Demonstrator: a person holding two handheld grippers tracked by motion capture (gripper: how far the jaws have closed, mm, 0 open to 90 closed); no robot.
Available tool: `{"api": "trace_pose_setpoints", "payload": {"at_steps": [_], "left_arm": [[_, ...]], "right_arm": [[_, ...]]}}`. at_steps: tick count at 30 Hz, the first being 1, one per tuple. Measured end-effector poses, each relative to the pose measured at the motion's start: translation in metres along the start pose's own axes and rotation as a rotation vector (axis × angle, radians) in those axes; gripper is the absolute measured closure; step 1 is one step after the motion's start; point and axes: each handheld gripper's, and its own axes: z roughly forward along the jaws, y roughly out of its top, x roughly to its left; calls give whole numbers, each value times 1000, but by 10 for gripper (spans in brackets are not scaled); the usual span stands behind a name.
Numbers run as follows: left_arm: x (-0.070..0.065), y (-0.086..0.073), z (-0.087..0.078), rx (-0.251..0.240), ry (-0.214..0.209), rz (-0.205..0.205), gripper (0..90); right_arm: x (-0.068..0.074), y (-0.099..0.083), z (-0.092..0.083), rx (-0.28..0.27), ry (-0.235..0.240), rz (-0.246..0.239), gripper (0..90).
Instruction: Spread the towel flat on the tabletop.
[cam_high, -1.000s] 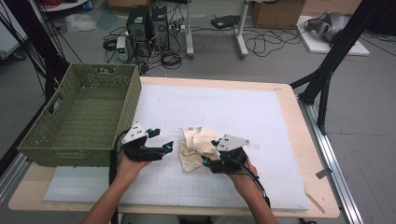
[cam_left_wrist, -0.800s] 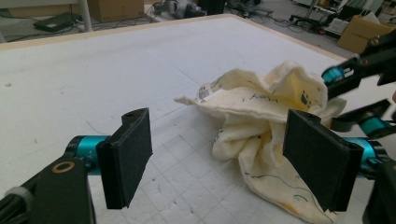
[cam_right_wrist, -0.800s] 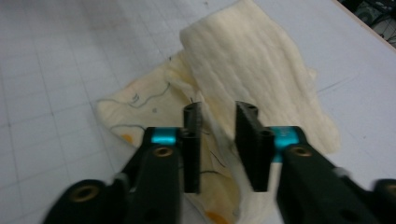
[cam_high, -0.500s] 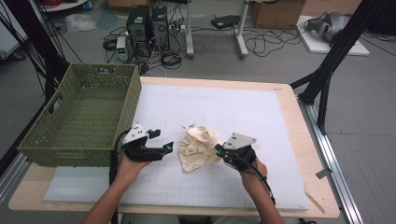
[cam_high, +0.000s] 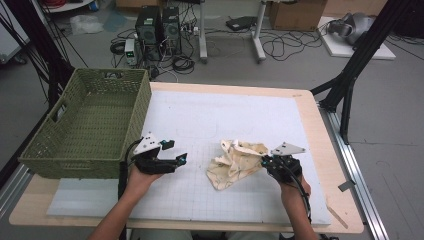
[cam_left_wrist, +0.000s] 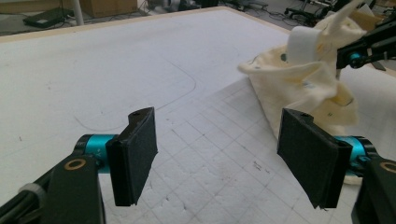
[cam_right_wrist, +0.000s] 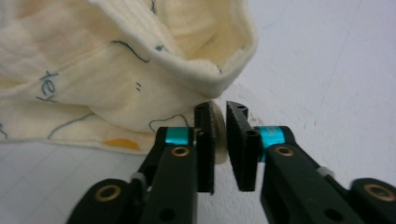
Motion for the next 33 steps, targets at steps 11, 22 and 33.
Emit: {"api": "trace_pose_setpoints", "payload": {"at_steps": [11,22,33], "left_arm": [[-2,0,2,0,-18,17,337],[-5,1,3,7,-55,51,446],[-7,0,5,17,-65,49,476]], "right_arm": [[17,9,-33,-248,153,-58,534],[43,32,-42,-317,320,-128,536],[53,38,31,-41,178,-168,444]]}}
